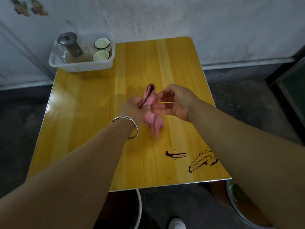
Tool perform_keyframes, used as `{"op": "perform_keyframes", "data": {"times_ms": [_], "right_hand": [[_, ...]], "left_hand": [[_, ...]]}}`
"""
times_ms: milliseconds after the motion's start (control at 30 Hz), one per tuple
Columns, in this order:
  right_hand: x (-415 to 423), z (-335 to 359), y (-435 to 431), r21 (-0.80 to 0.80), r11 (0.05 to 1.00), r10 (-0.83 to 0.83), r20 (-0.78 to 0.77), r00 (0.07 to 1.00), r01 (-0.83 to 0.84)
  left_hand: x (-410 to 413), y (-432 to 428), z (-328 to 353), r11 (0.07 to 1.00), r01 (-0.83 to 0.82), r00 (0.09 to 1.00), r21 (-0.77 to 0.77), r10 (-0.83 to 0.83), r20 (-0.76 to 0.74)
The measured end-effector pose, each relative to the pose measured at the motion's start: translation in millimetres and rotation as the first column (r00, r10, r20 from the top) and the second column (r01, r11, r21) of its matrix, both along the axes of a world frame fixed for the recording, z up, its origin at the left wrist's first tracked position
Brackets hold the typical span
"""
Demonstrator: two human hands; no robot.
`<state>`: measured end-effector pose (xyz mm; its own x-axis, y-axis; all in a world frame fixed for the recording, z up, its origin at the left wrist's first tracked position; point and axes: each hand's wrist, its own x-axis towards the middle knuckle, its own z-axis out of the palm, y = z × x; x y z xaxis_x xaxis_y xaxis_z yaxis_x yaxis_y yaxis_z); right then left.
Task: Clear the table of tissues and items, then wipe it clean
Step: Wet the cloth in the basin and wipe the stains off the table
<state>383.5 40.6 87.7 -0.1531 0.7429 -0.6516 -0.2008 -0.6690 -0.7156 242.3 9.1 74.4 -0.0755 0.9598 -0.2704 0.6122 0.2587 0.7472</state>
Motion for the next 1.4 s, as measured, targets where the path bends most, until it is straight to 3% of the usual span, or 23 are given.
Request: {"op": "perform_keyframes", "data": {"times_ms": [133,200,267,333,367,433,500,567,800,867,967,1033,1200,1300,1367,1400], "right_hand": [[10,-4,6,0.0,0.989,0.143,0.164,0.976,-0.145],[8,-3,8,0.035,0.975,0.213,0.163,0.963,-0.221],[11,-6,10,0.101,0.983,0.125,0.22,0.967,-0.15],[27,-16,14,0.125,0.992,-0.037,0.367,0.929,-0.01],[40,-25,17,0.123,0.992,-0.073,0.509,0.858,0.011],[66,-44,17,0.032,0.998,0.003,0.814,0.581,-0.05],[82,-57,12,-0.083,0.99,0.119,0.924,0.362,-0.113],[80,-66,7,-0.111,0.978,0.156,0.952,0.262,-0.177],[21,-113,17,-0.168,0.917,0.285,0.911,0.298,-0.362],[14,-124,20,-0.156,0.914,0.274,0.919,0.283,-0.375],[11,-141,12,-0.182,0.854,0.244,0.968,0.066,-0.487],[15,-150,2,-0.147,0.786,0.166,0.986,-0.024,-0.601],[37,-154,-28,-0.102,0.552,0.05,0.995,-0.089,-0.828],[64,-150,-39,-0.095,0.388,0.05,0.995,-0.083,-0.917],[88,-147,-46,-0.069,0.412,0.029,0.998,-0.062,-0.909],[98,-146,-48,-0.039,0.48,0.017,0.999,-0.035,-0.876]], "left_hand": [[8,9,11,0.998,-0.061,0.998,-0.002,0.061,-0.002],[19,7,19,0.997,0.035,0.987,-0.069,-0.023,0.157],[31,7,22,0.983,0.108,0.933,-0.148,-0.049,0.355],[38,9,14,0.979,0.083,0.876,-0.185,0.017,0.482],[39,12,6,0.983,0.04,0.881,-0.179,0.05,0.471],[40,17,-16,0.991,-0.017,0.971,-0.132,0.048,0.235],[39,12,-38,0.991,-0.059,0.998,-0.121,0.061,0.011],[40,2,-57,0.989,-0.076,0.996,-0.129,0.067,-0.066],[42,-24,-110,0.995,0.051,0.93,-0.091,-0.081,-0.357],[39,-31,-124,0.995,0.075,0.925,-0.062,-0.092,-0.368],[37,-40,-140,0.994,0.106,0.929,-0.007,-0.101,-0.356],[37,-43,-146,0.996,0.09,0.94,0.022,-0.078,-0.333],[41,-44,-150,0.997,0.047,0.942,0.066,-0.022,-0.335],[39,-44,-150,0.996,0.026,0.948,0.087,0.003,-0.318],[39,-45,-150,0.994,0.036,0.956,0.104,-0.004,-0.295],[39,-45,-150,0.993,0.043,0.959,0.108,-0.011,-0.284]]}}
